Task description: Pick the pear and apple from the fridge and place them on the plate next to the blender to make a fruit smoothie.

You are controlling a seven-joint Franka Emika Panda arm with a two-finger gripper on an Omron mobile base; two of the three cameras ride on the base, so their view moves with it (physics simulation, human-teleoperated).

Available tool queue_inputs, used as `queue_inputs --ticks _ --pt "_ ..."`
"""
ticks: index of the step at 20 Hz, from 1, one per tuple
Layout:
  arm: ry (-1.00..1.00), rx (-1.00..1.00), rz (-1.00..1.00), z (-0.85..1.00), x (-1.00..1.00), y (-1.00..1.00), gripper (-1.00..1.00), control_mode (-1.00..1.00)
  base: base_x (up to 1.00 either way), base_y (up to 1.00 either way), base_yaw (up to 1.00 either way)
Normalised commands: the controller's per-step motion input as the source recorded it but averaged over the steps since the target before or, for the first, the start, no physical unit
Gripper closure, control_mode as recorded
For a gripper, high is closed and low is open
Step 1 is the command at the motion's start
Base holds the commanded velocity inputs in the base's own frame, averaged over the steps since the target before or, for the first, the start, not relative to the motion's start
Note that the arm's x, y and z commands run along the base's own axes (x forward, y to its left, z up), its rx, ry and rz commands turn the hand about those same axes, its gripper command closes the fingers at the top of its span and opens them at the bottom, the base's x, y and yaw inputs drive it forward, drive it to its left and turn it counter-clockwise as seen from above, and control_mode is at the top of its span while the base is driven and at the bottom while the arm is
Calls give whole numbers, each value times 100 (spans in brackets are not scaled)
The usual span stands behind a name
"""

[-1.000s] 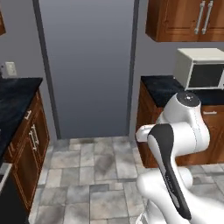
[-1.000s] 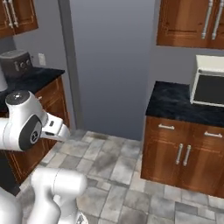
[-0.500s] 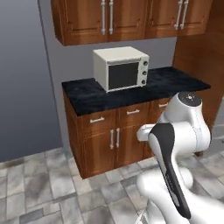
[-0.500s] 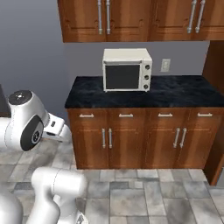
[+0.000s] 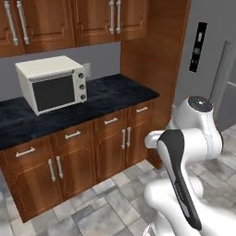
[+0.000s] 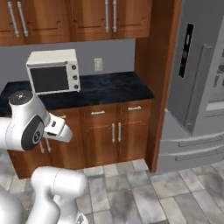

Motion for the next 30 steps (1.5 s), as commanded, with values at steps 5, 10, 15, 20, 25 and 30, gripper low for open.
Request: queue_inputs --ticks 5,10,15,20,25,30 --pt "0 0 0 0 0 0 -100 100 45 -100 -35" --pt "0 0 0 0 0 0 -100 100 49 -100 -27" --pt "0 0 0 0 0 0 -100 100 48 -100 -18" --pt "0 0 0 0 0 0 -100 100 47 -100 -13" --pt "0 0 0 0 0 0 -100 100 70 -100 -2" --pt "0 0 0 0 0 0 -100 100 75 -90 33"
